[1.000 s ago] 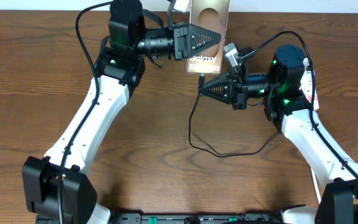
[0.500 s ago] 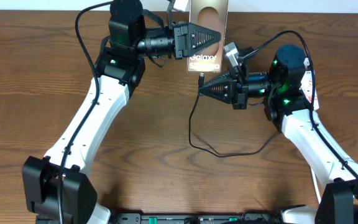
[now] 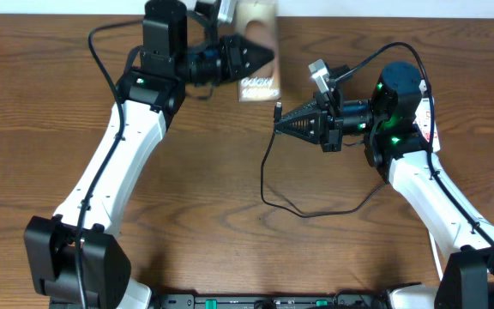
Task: Plug charger to phone and switch on socket
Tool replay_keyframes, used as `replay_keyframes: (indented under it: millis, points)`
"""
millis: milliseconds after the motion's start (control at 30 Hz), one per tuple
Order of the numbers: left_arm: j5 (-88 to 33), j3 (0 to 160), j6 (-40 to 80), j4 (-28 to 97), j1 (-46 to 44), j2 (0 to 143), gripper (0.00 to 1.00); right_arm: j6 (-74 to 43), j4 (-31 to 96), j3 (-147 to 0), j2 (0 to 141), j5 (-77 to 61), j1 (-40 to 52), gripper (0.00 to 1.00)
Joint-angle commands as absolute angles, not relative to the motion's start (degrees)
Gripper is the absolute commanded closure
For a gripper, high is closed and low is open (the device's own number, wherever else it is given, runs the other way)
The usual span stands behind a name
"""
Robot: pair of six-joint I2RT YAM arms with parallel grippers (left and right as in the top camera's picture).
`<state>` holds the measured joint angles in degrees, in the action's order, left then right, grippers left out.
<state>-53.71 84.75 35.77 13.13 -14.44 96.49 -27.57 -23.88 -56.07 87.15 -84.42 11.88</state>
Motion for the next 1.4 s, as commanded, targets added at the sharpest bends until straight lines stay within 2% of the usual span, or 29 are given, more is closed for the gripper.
replay_keyframes:
  millis: [0,167,400,700,1067,1167,1367]
  points:
    - [-42.26,85.60,27.55,24.80,-14.61,94.89,0.93,-27.83,-24.03,-56.23,86.91,-85.69,12.10,0.99]
    - [-28.53,85.60,25.45,36.99,-17.10,95.15,0.93,-32.75,-24.03,-56.23,86.91,-80.79,12.67,0.99]
    - [-18.31,85.60,25.47,40.32,-22.50,95.18,0.93,-31.55,-20.29,-56.23,87.00,-71.26,15.90,0.99]
    - [-16.84,85.60,25.52,41.58,-27.77,95.18,0.92,-30.76,-19.51,-56.23,87.00,-63.20,18.90,0.99]
    - [-16.84,85.60,25.52,41.12,-30.68,95.18,0.92,-29.71,-19.70,-56.23,87.00,-61.43,21.80,0.99]
    - [-16.84,85.60,25.52,41.12,-30.70,95.18,0.93,-29.71,-19.70,-56.23,87.00,-60.97,21.80,0.92]
    - [-16.84,85.60,25.52,41.06,-30.70,95.18,0.93,-29.71,-19.62,-56.23,87.00,-60.99,21.87,0.90]
